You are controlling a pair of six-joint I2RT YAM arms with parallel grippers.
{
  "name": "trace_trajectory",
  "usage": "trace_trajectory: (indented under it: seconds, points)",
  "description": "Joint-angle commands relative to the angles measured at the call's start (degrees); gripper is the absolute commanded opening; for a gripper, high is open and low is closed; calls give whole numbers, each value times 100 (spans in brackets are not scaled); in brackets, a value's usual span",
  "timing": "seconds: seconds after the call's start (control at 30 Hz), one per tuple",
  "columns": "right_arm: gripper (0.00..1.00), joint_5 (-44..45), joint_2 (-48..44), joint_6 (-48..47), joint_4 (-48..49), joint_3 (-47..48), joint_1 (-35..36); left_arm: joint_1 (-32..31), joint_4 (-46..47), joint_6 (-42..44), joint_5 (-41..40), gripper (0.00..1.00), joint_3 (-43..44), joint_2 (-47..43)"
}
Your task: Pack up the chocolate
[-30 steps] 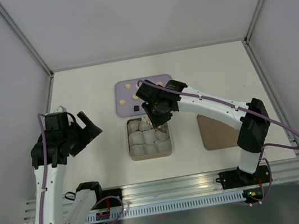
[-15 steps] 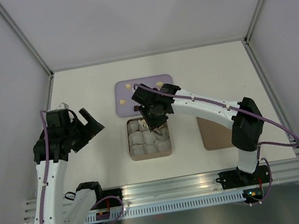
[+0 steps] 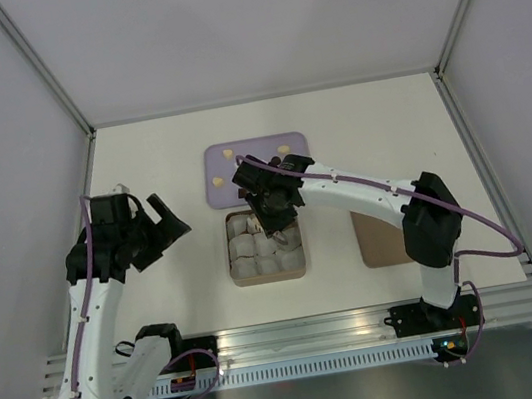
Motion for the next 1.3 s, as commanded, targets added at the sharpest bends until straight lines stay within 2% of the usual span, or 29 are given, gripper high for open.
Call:
trace_trajectory:
  seconds: [0.0, 1.27]
  points:
    - [17, 68, 106, 36, 128, 129, 43, -60, 238, -156, 145, 100, 29, -14]
    - [20, 420, 501, 88, 242, 138, 43, -210, 230, -305, 347, 100, -217, -172]
